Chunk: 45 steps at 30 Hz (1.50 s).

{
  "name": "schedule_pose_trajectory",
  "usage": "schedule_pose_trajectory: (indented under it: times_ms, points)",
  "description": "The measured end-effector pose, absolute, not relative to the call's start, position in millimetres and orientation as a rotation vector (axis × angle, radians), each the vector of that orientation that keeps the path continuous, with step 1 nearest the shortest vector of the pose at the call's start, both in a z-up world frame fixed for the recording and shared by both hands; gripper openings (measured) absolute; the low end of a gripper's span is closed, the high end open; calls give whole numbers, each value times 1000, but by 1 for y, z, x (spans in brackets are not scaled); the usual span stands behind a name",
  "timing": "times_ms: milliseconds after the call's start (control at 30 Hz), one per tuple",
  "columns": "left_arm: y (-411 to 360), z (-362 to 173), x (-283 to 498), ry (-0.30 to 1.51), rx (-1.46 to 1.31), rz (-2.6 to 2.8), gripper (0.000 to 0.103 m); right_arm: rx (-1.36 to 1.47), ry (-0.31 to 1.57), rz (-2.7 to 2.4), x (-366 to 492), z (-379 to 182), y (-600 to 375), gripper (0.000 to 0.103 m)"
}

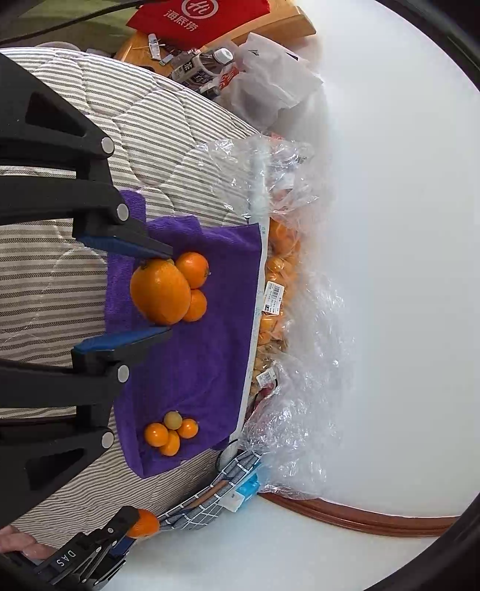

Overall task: Organize fruits
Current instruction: 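Carry both held oranges over the purple towel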

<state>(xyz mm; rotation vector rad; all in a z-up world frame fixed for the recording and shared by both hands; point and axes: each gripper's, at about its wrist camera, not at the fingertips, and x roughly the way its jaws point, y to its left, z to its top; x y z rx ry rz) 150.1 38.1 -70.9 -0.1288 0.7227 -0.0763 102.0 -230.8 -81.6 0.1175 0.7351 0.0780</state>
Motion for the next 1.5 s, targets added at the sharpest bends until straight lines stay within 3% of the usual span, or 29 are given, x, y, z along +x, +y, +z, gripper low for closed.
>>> schedule_pose_trajectory:
  times_ms: [767, 1067, 1500]
  points:
    - [72, -102, 249, 780, -245, -75, 35, 162, 746, 94, 215, -106, -230, 42]
    - [56, -133, 246, 858, -199, -124, 35, 107, 833, 163, 214, -145, -199, 42]
    - [42, -145, 240, 886, -173, -191, 35, 50, 797, 202, 203, -142, -180, 41]
